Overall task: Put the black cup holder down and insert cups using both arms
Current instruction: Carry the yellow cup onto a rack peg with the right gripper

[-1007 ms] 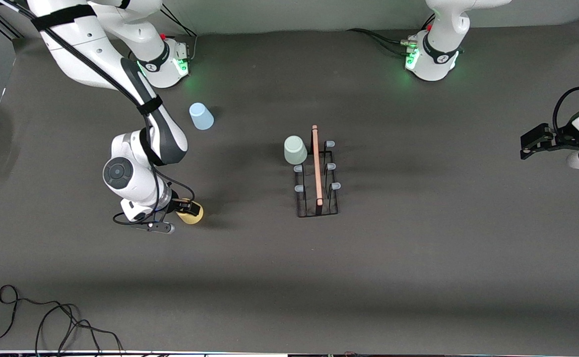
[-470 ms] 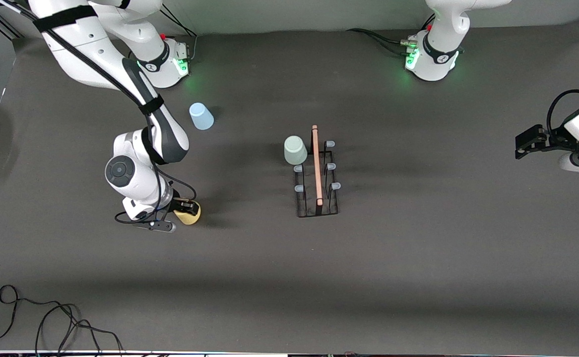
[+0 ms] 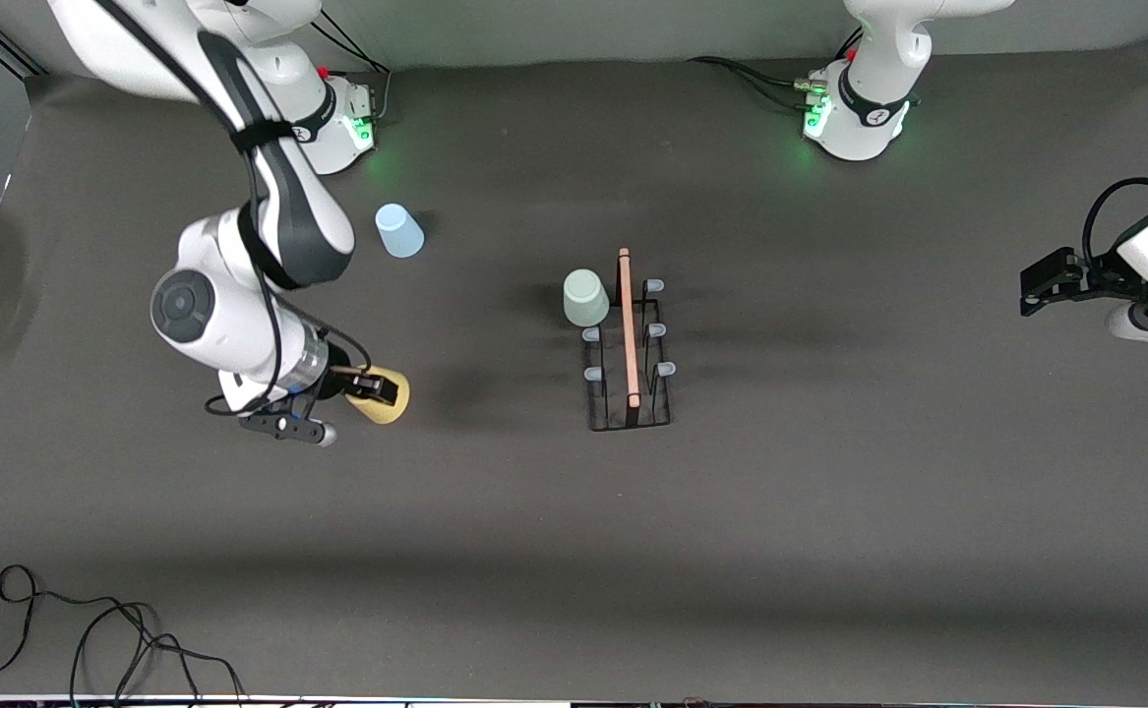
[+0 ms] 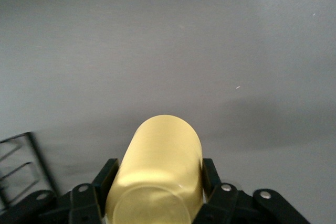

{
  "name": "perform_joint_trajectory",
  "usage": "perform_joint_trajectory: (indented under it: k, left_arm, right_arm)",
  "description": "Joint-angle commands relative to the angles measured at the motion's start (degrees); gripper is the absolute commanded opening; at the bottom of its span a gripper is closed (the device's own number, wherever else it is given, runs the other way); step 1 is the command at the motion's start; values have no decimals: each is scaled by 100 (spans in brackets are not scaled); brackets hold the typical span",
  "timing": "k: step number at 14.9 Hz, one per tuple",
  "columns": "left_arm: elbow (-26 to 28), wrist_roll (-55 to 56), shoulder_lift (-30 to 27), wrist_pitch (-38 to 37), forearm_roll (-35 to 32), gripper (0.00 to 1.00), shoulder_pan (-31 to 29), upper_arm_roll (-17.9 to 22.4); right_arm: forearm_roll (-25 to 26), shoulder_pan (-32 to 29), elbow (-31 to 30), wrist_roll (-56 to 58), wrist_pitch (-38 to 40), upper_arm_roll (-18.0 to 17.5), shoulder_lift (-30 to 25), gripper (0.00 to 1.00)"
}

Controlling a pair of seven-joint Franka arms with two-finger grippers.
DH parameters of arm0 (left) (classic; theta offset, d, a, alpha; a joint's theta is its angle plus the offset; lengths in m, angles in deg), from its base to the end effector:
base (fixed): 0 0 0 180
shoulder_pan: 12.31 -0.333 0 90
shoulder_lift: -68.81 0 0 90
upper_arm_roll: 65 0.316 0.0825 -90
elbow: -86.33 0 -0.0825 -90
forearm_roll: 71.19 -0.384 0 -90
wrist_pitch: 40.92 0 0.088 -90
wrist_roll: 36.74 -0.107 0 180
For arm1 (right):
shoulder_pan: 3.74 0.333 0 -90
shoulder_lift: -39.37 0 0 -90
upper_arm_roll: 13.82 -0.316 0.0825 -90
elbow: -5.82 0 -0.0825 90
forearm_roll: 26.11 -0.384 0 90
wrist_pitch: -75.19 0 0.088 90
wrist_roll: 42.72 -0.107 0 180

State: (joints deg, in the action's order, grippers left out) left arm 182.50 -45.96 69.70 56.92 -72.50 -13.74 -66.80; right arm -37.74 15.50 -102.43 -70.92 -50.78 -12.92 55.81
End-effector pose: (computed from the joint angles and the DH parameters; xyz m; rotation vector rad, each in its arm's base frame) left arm 0.5681 -0.0014 0.5766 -3.1071 0.2653 -0.0185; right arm 0.5881 0.2029 0.3576 -2.9529 0.4297 0.0643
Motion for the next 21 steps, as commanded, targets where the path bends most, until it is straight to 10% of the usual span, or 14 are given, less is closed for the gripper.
perform_joint_trajectory:
  k: [1,13,21]
  left_arm:
    - [-1,236,-27,34,-36,100,55,13]
    - [-1,157,-89,-168,-36,100,55,13]
    - [8,148,-98,-177,-36,100,47,13]
  right_arm:
    - [-129,518,549,-982,195,16,131,0]
    - [661,2215,2563,-4359,143,42,1527,0]
    - [872,2392,2661,-4677,-604,60,2144,0]
